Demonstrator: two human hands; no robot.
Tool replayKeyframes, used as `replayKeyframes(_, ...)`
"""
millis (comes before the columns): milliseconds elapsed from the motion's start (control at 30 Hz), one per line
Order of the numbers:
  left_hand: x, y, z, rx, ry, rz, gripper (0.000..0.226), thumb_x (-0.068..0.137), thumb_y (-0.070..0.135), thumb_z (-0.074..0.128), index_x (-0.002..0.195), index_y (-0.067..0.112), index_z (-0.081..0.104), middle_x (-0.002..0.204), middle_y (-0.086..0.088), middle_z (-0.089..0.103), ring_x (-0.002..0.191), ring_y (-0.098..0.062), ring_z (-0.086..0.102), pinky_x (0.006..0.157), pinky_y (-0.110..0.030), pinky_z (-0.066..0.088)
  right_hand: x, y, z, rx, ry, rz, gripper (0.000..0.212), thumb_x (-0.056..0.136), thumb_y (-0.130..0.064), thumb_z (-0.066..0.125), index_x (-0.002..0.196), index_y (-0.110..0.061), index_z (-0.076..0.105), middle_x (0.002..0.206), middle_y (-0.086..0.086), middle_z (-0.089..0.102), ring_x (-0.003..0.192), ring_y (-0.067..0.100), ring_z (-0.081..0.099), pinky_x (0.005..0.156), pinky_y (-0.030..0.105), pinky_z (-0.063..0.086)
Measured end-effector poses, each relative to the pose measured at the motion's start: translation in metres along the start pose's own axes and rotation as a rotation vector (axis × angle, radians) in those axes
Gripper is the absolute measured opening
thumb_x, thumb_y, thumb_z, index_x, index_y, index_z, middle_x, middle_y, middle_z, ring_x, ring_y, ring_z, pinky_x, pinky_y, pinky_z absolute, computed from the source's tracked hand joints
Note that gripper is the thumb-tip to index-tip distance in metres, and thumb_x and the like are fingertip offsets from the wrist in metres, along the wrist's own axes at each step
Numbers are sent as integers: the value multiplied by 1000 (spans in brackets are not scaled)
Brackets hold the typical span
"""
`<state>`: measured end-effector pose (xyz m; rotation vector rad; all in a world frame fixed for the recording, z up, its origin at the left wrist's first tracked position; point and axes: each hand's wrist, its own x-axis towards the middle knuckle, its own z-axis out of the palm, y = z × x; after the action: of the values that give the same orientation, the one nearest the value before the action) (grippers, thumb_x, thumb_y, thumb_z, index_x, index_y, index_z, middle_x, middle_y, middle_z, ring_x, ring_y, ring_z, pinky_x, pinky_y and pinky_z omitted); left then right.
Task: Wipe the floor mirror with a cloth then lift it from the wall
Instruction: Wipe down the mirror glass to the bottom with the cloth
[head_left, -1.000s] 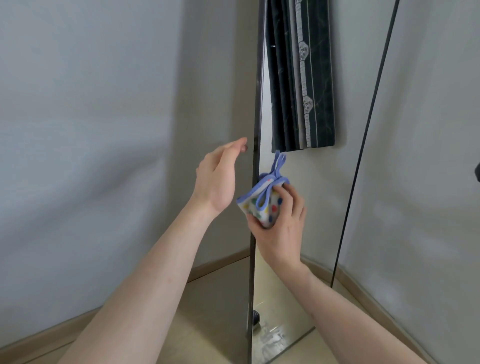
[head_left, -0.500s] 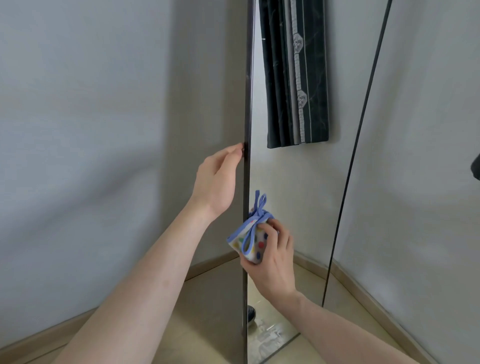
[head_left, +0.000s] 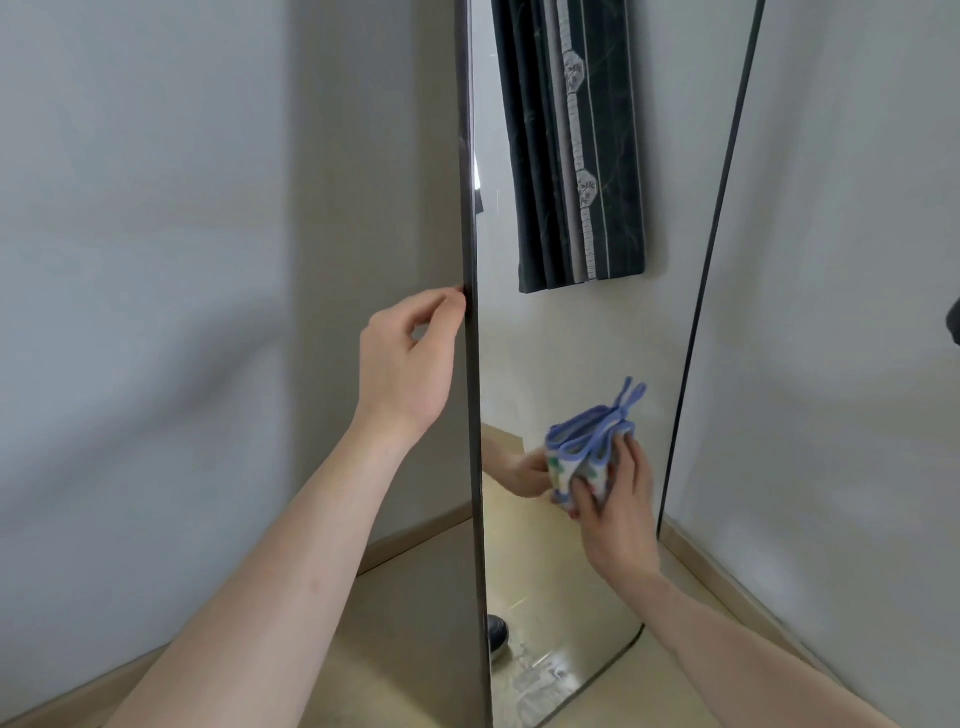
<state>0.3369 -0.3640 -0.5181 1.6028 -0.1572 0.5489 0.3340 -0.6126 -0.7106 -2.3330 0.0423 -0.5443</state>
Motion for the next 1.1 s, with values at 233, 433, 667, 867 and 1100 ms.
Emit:
replayKeyframes(233,6,-1,7,107,-24,84,46,102,17,61,58,29,55,82,1,53,61,8,49,65,-4,33,46,53,-14,108,54,280,64,104,-19,52,161,-17,24,162,9,34,142,30,43,108,38,39)
replayKeyframes(433,10,-3,6,113,21,65,24,100,23,65,80,31,74,62,24,61,72,10,59,72,-6,40,53,73,-4,149,28,456,60,101,-37,47,155,-16,33,150,15,49,130,39,56,103,50,50)
replayKeyframes(667,-1,-3,4,142,22,34,20,100,27,64,97,18,81,69,17,67,71,8,59,73,-9,43,31,24,-5,173,43,424,57,103,-40,52,153,-18,37,151,12,41,131,35,51,105,41,43)
replayKeyframes(867,-6,-2,1,105,-20,-48,52,91,55,52,91,9,74,80,-5,64,80,-12,53,84,-39,52,-2,-39,-5,297,30,313,82,89,-41,76,156,-25,31,152,1,34,134,23,50,112,43,46)
replayKeyframes(1100,-15,13,-14,82,-175,-134,50,108,39,43,74,56,76,95,33,74,99,12,64,94,-17,41,-22,-96,6,299,49,-14,79,79,-44,83,145,-31,41,143,-9,38,134,17,44,113,41,43)
